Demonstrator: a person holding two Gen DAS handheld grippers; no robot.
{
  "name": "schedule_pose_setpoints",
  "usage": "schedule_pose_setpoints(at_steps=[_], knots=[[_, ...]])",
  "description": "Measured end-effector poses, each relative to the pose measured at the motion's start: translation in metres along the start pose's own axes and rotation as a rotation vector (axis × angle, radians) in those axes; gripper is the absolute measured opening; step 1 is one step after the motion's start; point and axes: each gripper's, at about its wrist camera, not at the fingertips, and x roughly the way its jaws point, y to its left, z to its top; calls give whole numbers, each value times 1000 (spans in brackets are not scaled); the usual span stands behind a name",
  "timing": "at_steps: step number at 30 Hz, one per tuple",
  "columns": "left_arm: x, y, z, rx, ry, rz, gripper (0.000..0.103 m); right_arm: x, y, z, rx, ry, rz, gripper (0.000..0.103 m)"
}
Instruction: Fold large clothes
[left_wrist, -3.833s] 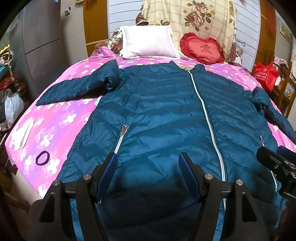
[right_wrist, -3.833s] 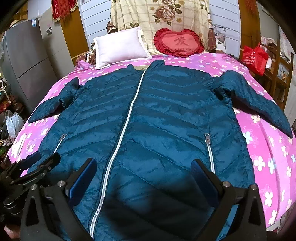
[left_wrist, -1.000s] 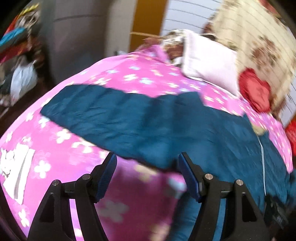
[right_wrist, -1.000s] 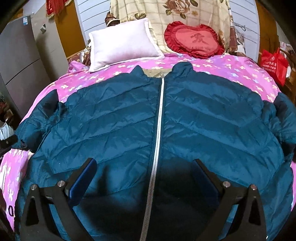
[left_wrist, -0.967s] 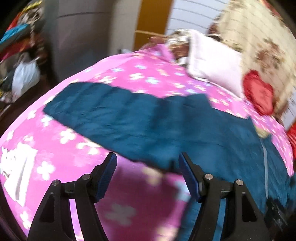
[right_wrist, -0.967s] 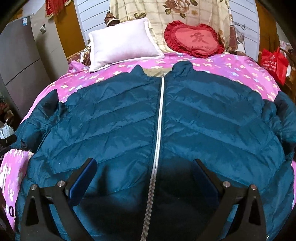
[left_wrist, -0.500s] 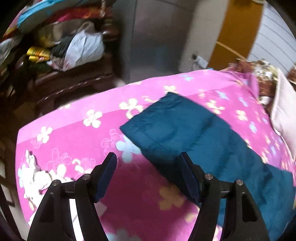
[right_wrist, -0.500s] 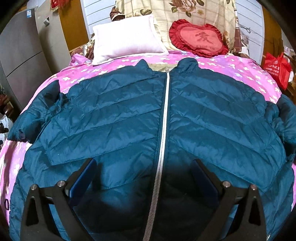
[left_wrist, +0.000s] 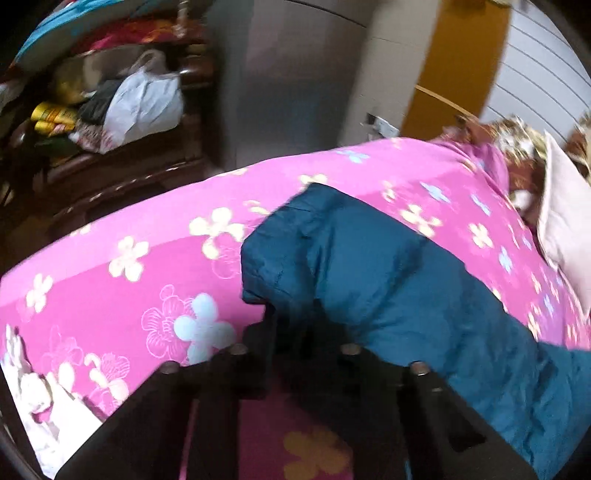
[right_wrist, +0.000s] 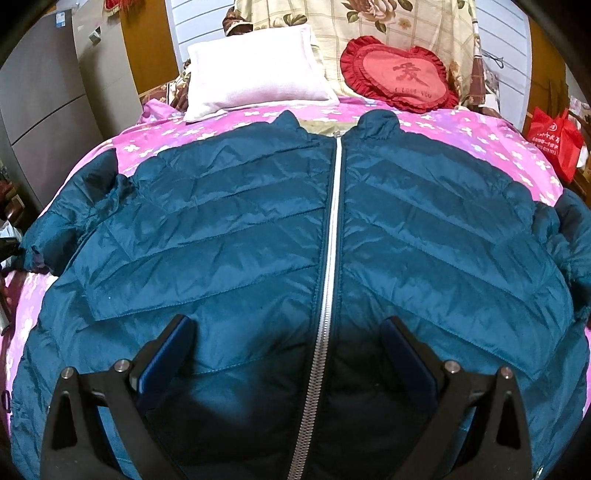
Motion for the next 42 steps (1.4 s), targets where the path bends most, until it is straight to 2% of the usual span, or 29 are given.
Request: schedule_pose_setpoints(at_steps=[5,11,14,18,22,27,34,39,42], knots=[[-57,-18,-2,75,-105,-109,0,3,-1,-1,3,5,4,103],[-158,-71,-13,199,-203,-317,0,0,-2,-1,11,7,15,103],[-206,-109,-35,313,-244,-385,0,-15,-2,0,10,10,14,103],[-253,-160,-75,438,-258,-481,0,-42,-7,-1,-30,-26,5,103],[-280,-205,-117,527,-231,-559,0,-66,-21,-5,-68,-57,-43,103],[-297,-248,-163,597,-194,-616,0,-90,-56,-11,-37,-64,-58,103],[-298,-298,-230,696,-116,-638,0,-105,-108,-22,19,-64,-86,103],[-276,-325,-276,717,19,-657,0,-104,-142,-35,111,-51,-76,103],[-259,-336,-293,704,133,-690,0,-95,-155,-41,140,-6,-68,103]])
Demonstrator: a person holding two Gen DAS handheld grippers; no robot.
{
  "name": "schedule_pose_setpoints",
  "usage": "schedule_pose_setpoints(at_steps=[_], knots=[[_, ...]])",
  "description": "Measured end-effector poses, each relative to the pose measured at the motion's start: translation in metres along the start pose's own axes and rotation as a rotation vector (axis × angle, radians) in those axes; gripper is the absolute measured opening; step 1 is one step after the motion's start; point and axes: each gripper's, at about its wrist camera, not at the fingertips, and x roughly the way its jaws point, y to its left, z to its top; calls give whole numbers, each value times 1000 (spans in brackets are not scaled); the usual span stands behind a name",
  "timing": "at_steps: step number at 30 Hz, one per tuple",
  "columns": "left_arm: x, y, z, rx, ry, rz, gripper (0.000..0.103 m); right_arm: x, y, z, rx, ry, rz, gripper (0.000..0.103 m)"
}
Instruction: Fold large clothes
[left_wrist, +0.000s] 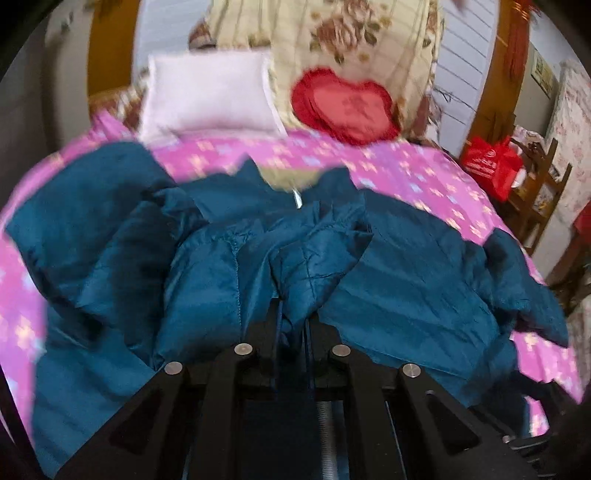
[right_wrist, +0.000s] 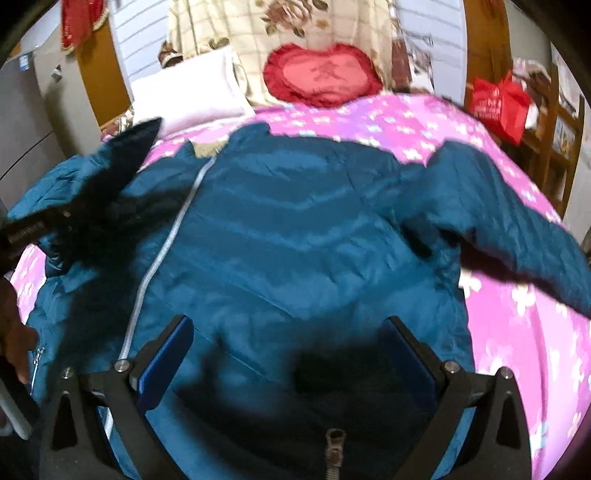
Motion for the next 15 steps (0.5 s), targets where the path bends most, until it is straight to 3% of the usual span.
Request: schedule_pose_setpoints(at_steps=[2,5,9,11,15], knots=[[12,-4,-4,-8,46,-29,0,5,-8,-3,14,27,1,103],[9,-9,-9,10,79,-74,18,8,-20,-5,61,48,28,103],[-27,-7,-9,57,50,-125,38,6,-27,-2,110,49,89,103],[-51,1,-8,75,26,-142,40,7,-27,2,131,47,116,103],[-92,37,-12,87,-52,52,40,14,-15,14,154,48,191,103]])
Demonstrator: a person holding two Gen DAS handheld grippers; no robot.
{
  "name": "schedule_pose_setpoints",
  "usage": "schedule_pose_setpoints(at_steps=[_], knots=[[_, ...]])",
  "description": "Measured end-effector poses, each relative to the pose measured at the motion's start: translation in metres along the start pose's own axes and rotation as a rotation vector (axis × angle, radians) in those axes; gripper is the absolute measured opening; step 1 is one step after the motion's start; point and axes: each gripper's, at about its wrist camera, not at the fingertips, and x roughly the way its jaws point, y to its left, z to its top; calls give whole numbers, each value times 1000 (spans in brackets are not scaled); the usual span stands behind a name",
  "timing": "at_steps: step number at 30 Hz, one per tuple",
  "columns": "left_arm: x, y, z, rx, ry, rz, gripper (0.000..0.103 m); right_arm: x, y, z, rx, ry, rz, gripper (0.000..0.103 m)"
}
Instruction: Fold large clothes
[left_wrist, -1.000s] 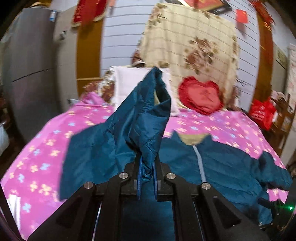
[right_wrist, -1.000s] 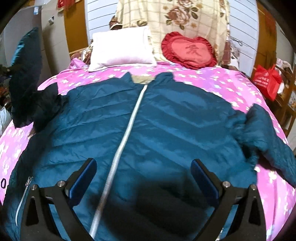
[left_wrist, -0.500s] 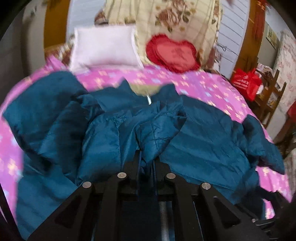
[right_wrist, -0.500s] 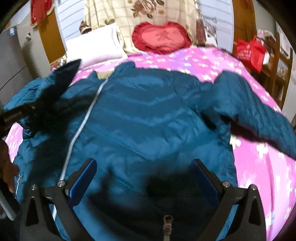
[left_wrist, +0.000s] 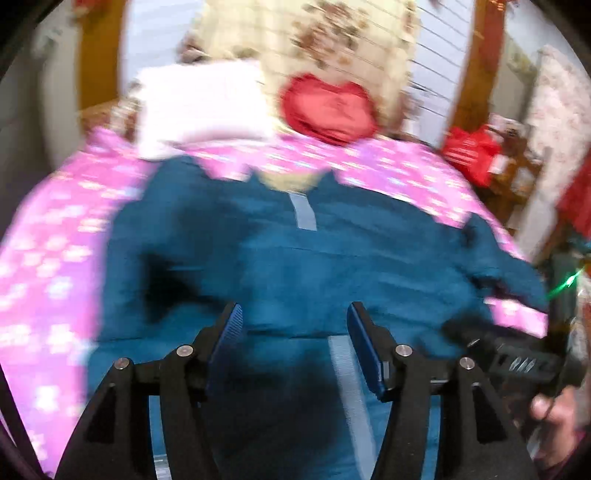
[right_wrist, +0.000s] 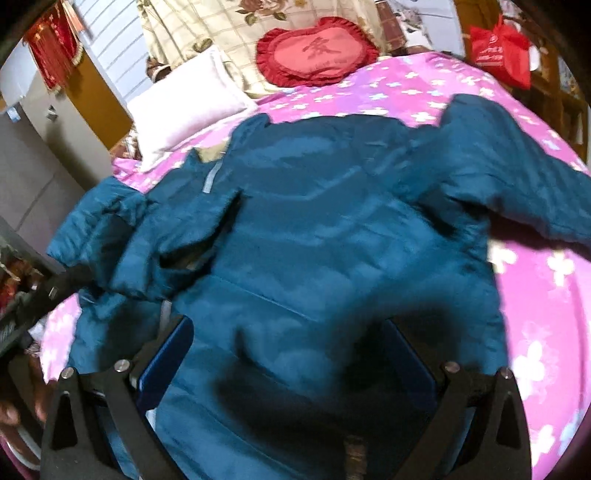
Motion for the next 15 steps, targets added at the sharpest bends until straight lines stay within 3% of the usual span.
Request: schedule_pose_setpoints(at_steps=[4,6,8,11,13,15], knots=[[-5,54,-14,-55,-42,268,40,21,30,15,-45,-7,40,103],[6,81,-22,-111,-10,319,40,35,44,24,-48,-9,64,103],[17,107,-28,-194,22,316,40,54,55,33,-36,2,73,100],[34,135,-32,-282,59,302,40,88,70,43,-30,35,98,77],[39,144,-32,-302,69,309,40,104,79,43,-68,42,116,35],[36,149,-30,-319,55,303,40,103,83,46,-104,38,85,19]])
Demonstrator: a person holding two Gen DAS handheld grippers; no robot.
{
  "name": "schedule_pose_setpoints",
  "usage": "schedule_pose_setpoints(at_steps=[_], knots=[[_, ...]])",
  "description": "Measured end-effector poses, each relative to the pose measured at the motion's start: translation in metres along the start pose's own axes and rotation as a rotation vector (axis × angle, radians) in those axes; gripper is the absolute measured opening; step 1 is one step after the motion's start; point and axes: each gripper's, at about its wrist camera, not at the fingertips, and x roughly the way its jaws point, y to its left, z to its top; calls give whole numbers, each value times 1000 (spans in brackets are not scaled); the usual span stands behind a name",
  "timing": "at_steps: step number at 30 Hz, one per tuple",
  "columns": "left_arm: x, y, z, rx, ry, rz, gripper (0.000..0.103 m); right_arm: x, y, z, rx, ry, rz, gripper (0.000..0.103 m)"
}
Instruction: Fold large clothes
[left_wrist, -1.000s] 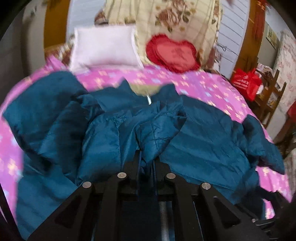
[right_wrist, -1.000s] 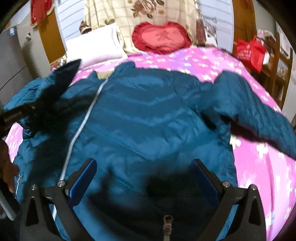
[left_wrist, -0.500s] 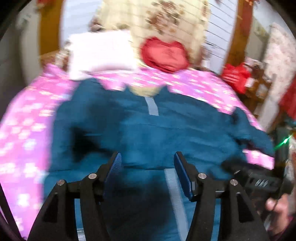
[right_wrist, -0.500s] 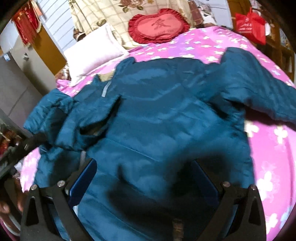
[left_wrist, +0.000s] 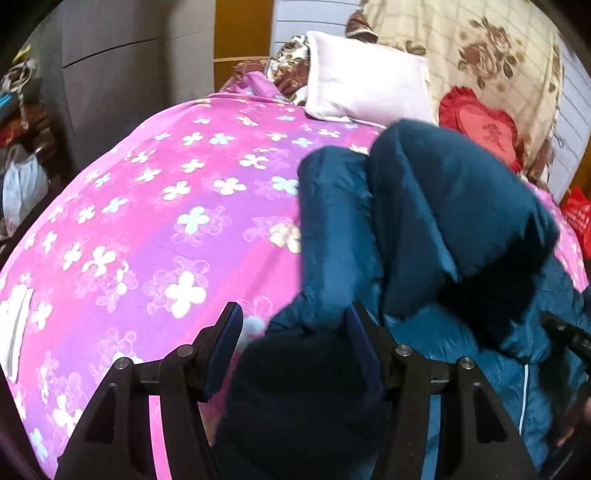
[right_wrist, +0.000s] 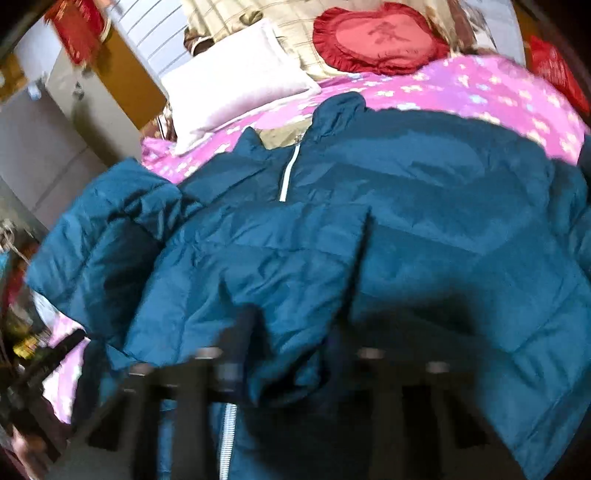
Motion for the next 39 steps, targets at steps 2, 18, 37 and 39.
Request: schedule_pose_setpoints(at_steps=[2,18,37,39], knots=[[-6,2,2,-6,-24,-19,40,-21,-5,6,-34,-58,-26,13],[-14,-33,14,66,-54,-30,40,-81,-107,28,68,-145,-366,64],[44,-55,12,119,-9,6,41,-8,-77,33,-87,-72,-297,69],[45,-55,11,119,-9,6,41,-11,-74,32,-90,-67,-306,69]])
